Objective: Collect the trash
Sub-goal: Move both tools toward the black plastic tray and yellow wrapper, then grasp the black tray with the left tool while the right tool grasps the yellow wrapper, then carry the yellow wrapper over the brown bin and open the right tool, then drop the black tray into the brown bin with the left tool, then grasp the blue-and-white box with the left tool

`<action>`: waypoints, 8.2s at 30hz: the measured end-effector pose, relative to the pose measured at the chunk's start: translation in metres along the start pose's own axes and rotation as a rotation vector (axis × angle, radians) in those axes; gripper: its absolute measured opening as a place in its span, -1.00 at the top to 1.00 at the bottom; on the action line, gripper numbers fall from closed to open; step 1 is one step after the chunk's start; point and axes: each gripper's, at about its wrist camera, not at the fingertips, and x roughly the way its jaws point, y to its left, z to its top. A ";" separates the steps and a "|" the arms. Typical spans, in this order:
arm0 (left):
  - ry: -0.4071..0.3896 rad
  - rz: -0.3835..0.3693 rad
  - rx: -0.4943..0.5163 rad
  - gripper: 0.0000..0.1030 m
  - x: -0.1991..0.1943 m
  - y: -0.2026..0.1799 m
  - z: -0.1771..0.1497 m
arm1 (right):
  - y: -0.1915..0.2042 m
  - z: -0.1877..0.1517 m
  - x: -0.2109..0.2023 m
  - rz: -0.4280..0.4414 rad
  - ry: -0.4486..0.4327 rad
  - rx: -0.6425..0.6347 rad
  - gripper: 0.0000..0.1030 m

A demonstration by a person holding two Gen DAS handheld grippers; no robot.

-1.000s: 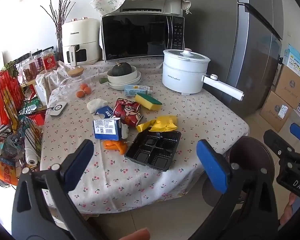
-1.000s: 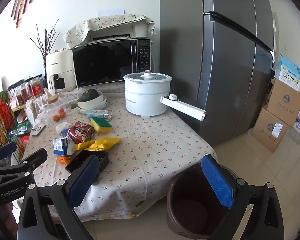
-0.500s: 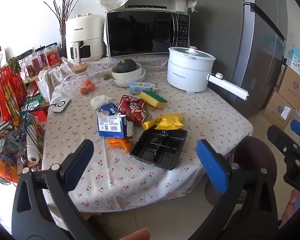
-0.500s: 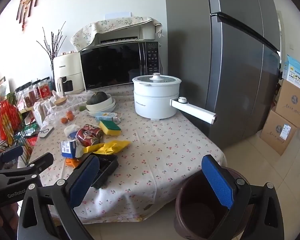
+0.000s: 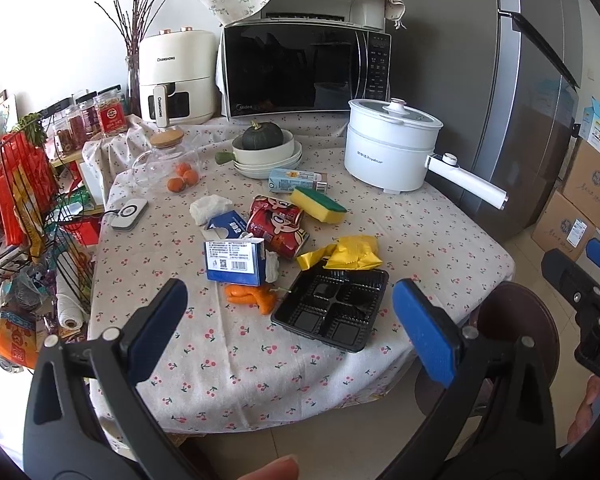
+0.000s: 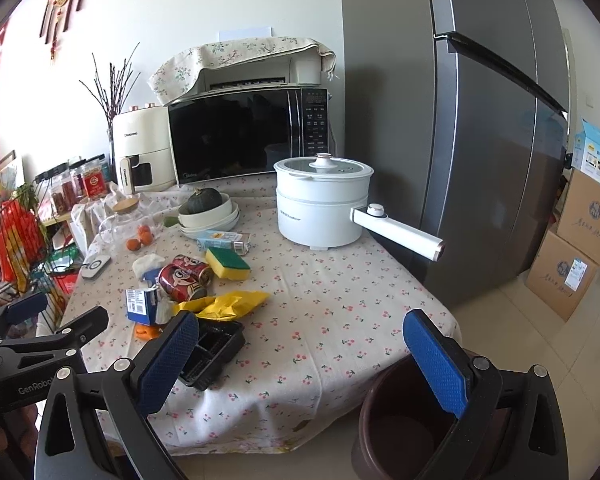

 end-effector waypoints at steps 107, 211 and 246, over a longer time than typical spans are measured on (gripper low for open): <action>0.576 -0.265 0.160 -0.26 0.141 0.031 -0.020 | -0.011 0.014 0.186 0.157 0.500 0.151 -0.98; 0.323 -0.379 0.324 -0.86 0.107 -0.167 -0.042 | -0.210 -0.087 0.072 -0.183 0.523 0.205 -0.78; 0.384 0.189 -0.079 -0.87 0.193 0.074 0.024 | -0.061 -0.028 0.144 0.033 0.551 0.045 -0.78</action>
